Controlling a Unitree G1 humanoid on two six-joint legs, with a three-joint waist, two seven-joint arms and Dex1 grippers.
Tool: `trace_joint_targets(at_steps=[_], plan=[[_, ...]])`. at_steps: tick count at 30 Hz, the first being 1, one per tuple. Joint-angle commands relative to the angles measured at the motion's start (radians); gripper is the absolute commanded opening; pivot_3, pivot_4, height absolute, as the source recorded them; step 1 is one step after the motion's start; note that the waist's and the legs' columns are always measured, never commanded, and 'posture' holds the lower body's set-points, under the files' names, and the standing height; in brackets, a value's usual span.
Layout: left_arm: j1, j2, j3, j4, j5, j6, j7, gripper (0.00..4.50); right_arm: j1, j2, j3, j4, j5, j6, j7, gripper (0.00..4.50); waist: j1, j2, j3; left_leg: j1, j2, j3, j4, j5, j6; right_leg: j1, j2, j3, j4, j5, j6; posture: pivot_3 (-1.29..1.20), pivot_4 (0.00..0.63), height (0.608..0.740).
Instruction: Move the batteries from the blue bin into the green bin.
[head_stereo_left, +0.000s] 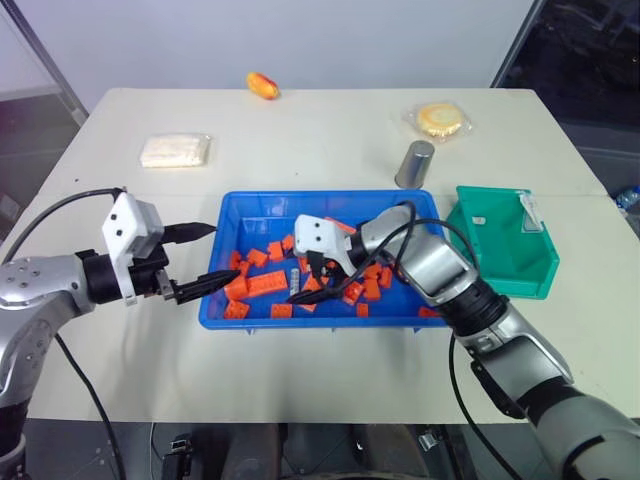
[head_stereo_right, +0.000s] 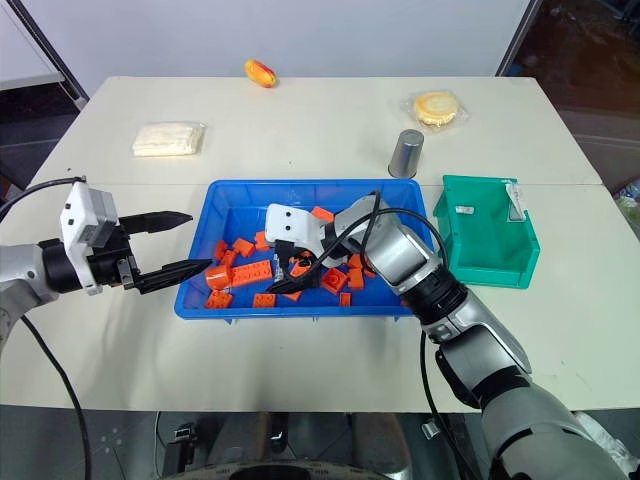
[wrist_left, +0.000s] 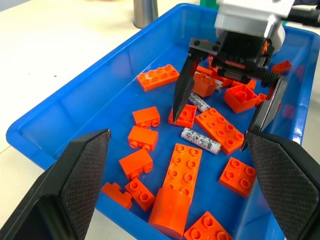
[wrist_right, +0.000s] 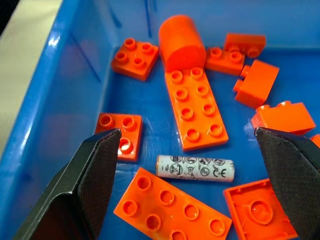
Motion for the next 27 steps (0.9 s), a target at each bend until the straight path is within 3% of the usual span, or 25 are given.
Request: trace_joint_targets(at_steps=[1, 17, 20, 22, 27], plan=[[-0.005, -0.002, 0.005, -0.023, -0.008, -0.009, 0.003, 4.50, -0.006, 0.010, 0.015, -0.008, -0.020, -0.033, -0.010, 4.39, 0.000, 0.000, 0.000, 0.000, 0.000, 0.000, 0.000, 0.000, 0.000, 0.000, 0.000, 0.000, 0.000, 0.000, 0.000, 0.00, 0.150, 0.740], [-0.005, -0.018, -0.008, -0.028, -0.002, -0.018, 0.020, 4.50, -0.028, 0.038, 0.056, 0.189, -0.103, -0.146, -0.011, 4.39, 0.000, 0.000, 0.000, 0.003, 0.000, 0.000, 0.000, 0.000, 0.000, 0.003, 0.000, 0.000, 0.000, 0.000, 0.000, 0.00, 0.150, 0.740], [-0.006, -0.021, -0.008, -0.028, -0.001, -0.020, 0.022, 4.50, -0.035, 0.037, 0.056, 0.208, -0.107, -0.154, -0.003, 3.51, 0.000, 0.000, 0.000, 0.005, 0.000, 0.000, 0.000, 0.000, 0.000, 0.004, 0.000, 0.000, 0.000, 0.000, 0.000, 0.00, 0.150, 0.740], [-0.006, -0.023, -0.010, -0.028, 0.000, -0.022, 0.025, 4.50, -0.043, 0.042, 0.049, 0.218, -0.106, -0.156, -0.005, 2.56, 0.000, 0.000, 0.000, 0.006, 0.000, 0.000, 0.000, 0.000, 0.000, 0.005, 0.000, 0.000, 0.000, 0.000, 0.000, 0.00, 0.150, 0.740], [-0.005, -0.023, -0.011, -0.026, 0.002, -0.025, 0.026, 4.50, -0.054, 0.091, -0.023, 0.163, -0.018, -0.035, 0.002, 2.56, -0.001, 0.000, 0.000, 0.006, 0.000, 0.000, 0.000, 0.000, 0.000, 0.006, 0.000, 0.000, 0.000, 0.000, 0.000, 0.00, 0.150, 0.740]])
